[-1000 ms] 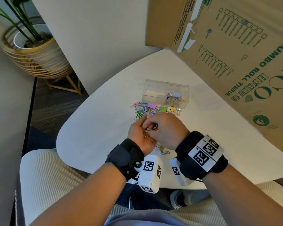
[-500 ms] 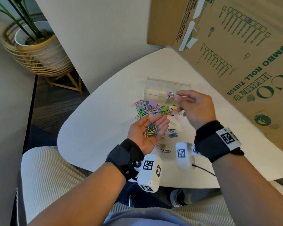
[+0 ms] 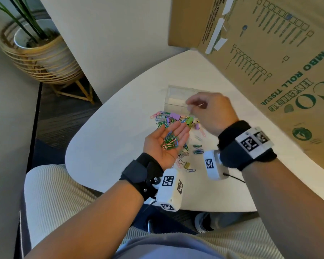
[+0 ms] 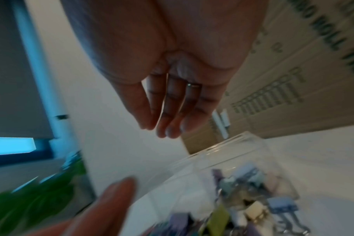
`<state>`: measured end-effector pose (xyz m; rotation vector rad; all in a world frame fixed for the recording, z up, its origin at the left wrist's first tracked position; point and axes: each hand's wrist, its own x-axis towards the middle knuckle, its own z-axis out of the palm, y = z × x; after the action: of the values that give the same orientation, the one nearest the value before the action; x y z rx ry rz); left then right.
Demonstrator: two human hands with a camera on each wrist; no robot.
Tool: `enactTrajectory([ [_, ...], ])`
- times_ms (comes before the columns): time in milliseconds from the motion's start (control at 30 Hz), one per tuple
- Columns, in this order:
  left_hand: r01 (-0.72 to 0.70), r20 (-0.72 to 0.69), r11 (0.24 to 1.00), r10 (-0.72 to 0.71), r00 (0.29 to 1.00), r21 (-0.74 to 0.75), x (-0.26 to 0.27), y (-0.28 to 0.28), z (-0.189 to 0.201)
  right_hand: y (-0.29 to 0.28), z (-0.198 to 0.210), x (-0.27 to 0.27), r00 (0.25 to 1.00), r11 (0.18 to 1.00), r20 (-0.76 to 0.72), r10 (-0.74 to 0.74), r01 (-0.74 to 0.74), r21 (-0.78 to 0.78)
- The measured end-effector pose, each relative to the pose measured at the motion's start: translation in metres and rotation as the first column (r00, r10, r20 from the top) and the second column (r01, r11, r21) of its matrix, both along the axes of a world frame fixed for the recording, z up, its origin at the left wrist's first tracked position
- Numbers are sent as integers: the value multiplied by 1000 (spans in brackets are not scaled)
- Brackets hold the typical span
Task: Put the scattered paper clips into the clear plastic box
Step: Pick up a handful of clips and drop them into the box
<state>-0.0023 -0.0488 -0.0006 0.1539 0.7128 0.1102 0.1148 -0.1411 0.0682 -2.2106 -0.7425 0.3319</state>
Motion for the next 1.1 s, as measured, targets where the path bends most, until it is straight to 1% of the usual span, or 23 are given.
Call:
enactTrajectory([
  [67,-7,-15,1000,7,1000,23,2,0,-1,4,-2,-27,986,986,-10,165,-165,-35],
  [100,-3,-20,999,4,1000,41,2,0,0,4,-4,-38,974,973,28,223,-221,-69],
  [167,1,-24,999,0,1000,52,3,3,2,3,-8,-51,947,944,115,300,-278,-178],
  [233,12,-14,998,-11,1000,61,2,6,1,2,-10,-55,926,905,119,359,-315,-287],
  [300,20,-16,998,-19,1000,64,2,8,0,1,-11,-56,913,869,96,396,-339,-361],
  [467,70,-20,996,-69,997,61,4,3,-6,7,-20,-58,901,823,80,426,-349,-448],
  [567,98,5,995,-98,995,32,2,0,-11,9,-28,-60,888,782,76,454,-356,-512],
  [700,90,15,992,-92,996,87,0,1,-8,6,-26,-60,902,835,92,422,-347,-426],
  [767,71,23,991,-74,997,116,1,3,-4,3,-20,-58,934,892,74,349,-307,-333],
  [833,52,28,990,-56,998,133,1,4,0,0,-14,-57,971,955,33,239,-228,-191],
  [867,47,36,990,-52,998,134,2,5,0,0,-12,-57,981,973,-2,192,-190,-133],
  [933,42,53,991,-49,997,130,3,5,0,-2,-13,-56,985,992,-126,117,-121,-24],
  [1000,31,52,992,-38,998,126,2,4,-1,-4,-17,-55,959,995,-276,68,-46,85],
  [1100,18,43,996,-22,999,86,-1,3,-4,-6,-17,-52,901,985,-434,23,54,164],
])
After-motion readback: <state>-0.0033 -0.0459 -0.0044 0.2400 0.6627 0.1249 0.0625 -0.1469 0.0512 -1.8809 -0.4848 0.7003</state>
